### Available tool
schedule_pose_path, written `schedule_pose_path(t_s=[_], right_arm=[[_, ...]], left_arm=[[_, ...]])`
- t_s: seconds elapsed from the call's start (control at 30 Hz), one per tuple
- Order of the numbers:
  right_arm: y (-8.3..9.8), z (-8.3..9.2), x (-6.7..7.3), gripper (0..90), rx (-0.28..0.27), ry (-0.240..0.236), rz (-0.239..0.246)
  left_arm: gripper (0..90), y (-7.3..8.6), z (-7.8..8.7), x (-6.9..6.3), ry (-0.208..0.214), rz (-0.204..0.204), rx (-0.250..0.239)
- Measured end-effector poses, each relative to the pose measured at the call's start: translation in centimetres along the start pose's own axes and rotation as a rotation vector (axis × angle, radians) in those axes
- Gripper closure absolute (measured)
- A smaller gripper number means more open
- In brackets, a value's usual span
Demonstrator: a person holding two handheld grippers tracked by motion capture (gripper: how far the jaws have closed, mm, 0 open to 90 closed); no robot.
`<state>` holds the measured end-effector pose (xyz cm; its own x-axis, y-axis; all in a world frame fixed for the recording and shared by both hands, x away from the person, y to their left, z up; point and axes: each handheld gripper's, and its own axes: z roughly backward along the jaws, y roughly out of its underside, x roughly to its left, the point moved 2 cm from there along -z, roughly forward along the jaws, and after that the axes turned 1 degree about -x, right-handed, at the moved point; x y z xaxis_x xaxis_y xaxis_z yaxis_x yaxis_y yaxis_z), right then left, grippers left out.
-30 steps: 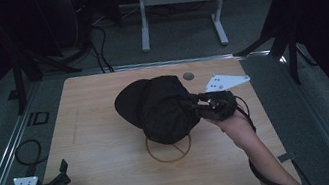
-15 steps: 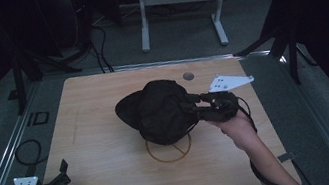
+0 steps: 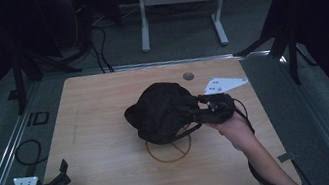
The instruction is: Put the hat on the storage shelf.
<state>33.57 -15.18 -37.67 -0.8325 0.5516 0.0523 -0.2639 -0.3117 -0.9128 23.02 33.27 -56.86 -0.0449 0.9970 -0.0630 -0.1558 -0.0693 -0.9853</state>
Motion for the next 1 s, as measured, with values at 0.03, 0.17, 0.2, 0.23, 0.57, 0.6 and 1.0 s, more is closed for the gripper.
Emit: schedule_pose_path(t_s=[0.03,0.17,0.2,0.23,0.57,0.6,1.0], right_arm=[[-0.1,0.1,0.0,56.2,-0.002,-0.003,0.001],[-0.3,0.5,-0.1,53.2,-0.016,-0.001,0.001],[-0.4,0.7,-0.1,52.8,-0.020,0.005,0.000],[-0.4,0.8,-0.2,52.8,-0.022,0.008,0.001],[-0.1,2.3,-1.3,46.0,-0.039,0.053,-0.018],[0.0,2.3,-1.4,45.5,-0.040,0.055,-0.019],[1.8,3.4,-3.1,14.3,-0.040,0.108,-0.030]], left_arm=[[0.6,0.0,0.0,0.0,0.000,0.001,0.000],[0.6,0.0,0.0,0.0,-0.001,-0.001,0.000],[0.6,0.0,0.0,0.0,-0.002,-0.001,0.001],[0.6,0.0,0.0,0.0,-0.002,-0.001,0.000],[0.6,0.0,0.0,0.0,-0.003,-0.001,0.001],[0.6,0.0,0.0,0.0,-0.003,-0.001,0.001],[0.6,0.0,0.0,0.0,-0.002,-0.001,0.000]])
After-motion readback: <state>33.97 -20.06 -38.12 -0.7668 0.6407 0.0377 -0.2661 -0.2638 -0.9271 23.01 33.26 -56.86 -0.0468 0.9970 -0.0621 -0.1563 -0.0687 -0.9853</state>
